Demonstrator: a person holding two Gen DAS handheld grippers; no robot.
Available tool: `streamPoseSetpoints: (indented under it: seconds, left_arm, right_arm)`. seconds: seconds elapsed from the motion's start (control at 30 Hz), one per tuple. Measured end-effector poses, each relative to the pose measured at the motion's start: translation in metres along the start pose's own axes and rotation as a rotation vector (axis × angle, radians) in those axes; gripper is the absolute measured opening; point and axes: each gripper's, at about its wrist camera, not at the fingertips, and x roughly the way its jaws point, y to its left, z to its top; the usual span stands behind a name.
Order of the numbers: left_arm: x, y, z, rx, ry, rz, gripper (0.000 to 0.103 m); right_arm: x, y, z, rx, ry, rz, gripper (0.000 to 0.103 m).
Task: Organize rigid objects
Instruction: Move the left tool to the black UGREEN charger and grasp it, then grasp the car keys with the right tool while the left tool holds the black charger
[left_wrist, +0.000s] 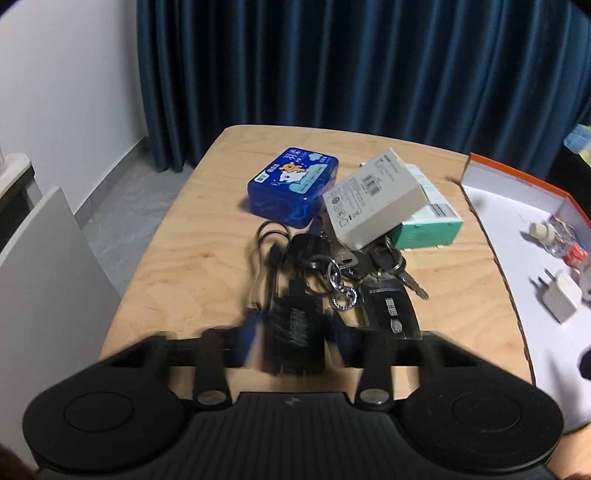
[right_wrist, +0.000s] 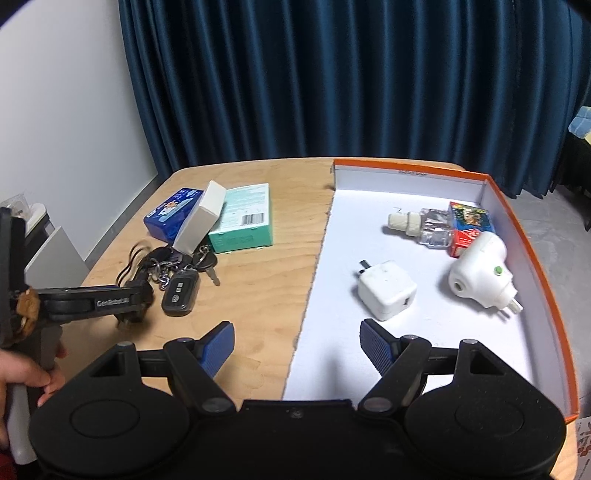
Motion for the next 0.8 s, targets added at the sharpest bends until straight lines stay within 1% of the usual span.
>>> streamPoseSetpoints:
  seconds: [0.1, 0.27, 0.37, 0.47, 0.53, 0.67, 0.8]
  left_arm:
    - [-0.008, 0.012, -0.004, -0.028, 0.003, -0.040, 0.036]
    - [-0.024, 0.026, -0.017, -0.018, -0.010, -0.040, 0.036]
    - [-0.033, 0.033, -0.020, -0.014, -0.028, -0.022, 0.036]
    - [-0.041, 0.041, -0.019, -0.043, -0.052, -0.043, 0.036]
    - [-0.044, 0.041, -0.018, -0.042, -0.070, -0.054, 0.036]
    - [-0.047, 0.041, -0.019, -0.034, -0.092, -0.078, 0.036]
    - [-0.047, 0.044, -0.020, -0.038, -0.106, -0.101, 0.036]
  right_arm:
    - [0.003, 0.007, 0.000, -0.006, 0.010, 0.019, 0.088]
    - [0.009, 0.026, 0.002, -0.030, 0.018, 0.050, 0.088]
    - [0.017, 0.036, 0.005, -0.033, 0.019, 0.085, 0.088]
    - [0.032, 0.048, 0.011, -0.033, 0.035, 0.130, 0.088]
    - [0.044, 0.055, 0.017, -0.026, 0.039, 0.133, 0.088]
    - [0.072, 0.057, 0.033, 0.055, 0.046, 0.159, 0.088]
    - [0.103, 0.067, 0.048, 0.052, 0.069, 0.139, 0.085]
